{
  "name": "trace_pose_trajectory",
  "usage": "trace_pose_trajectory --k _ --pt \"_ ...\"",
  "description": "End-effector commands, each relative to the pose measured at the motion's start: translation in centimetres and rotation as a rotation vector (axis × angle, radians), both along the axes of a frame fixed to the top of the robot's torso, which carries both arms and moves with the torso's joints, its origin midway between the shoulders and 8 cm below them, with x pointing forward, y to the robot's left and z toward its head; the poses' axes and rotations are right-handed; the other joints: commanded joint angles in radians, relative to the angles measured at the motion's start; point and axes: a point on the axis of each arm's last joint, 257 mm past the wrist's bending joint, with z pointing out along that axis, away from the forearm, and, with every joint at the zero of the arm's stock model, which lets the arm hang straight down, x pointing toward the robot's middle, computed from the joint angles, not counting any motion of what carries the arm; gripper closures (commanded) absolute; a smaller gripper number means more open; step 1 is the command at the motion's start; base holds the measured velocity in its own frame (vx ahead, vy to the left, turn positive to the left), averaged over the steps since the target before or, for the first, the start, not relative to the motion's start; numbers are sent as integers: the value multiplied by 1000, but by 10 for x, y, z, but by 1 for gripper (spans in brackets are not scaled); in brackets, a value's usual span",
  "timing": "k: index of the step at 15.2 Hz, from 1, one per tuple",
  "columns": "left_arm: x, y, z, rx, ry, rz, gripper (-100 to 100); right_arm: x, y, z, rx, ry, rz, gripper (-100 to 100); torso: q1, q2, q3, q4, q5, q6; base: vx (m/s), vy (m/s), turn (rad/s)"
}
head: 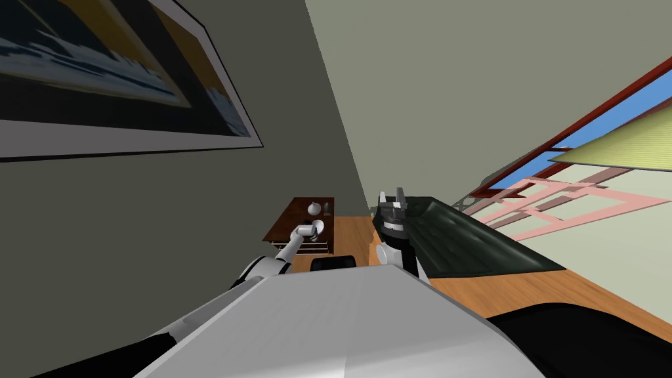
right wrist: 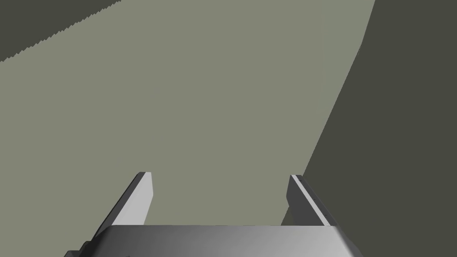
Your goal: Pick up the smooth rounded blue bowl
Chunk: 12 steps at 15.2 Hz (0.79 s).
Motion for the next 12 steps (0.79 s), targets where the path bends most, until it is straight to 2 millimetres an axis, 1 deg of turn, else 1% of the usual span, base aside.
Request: trace_pose_trajectory --k 1,3,4,5,9,10,12 --pt "-5 0 -6 0 -5 1 -100 0 0 0 0 0 0 0 0 0 0 0 0 0 64 -4 -9" --pt "-10 0 -13 -1 -6 2 -100 0 0 0 0 0 0 0 0 -1 0 0 0 0 59 -8 -10" --pt "-8 0 -10 -1 -3 2 -100 0 0 0 0 0 0 0 0 -1 0 0 0 0 32 -5 -2" --pt "-8 0 -10 -1 -5 2 100 0 0 0 0 0 0 0 0 0 0 0 0 0 12 -2 1" --pt "-10 2 -12 5 -1 -3 100 0 0 0 0 0 0 0 2 3 2 1 2 -1 1 0 0" --pt "-1 0 -2 0 -4 0 100 0 0 0 0 0 0 0 3 3 2 1 3 0 -36 7 25" --pt "3 0 2 0 -3 -1 100 0 0 0 0 0 0 0 3 6 4 3 3 -1 -69 5 13"
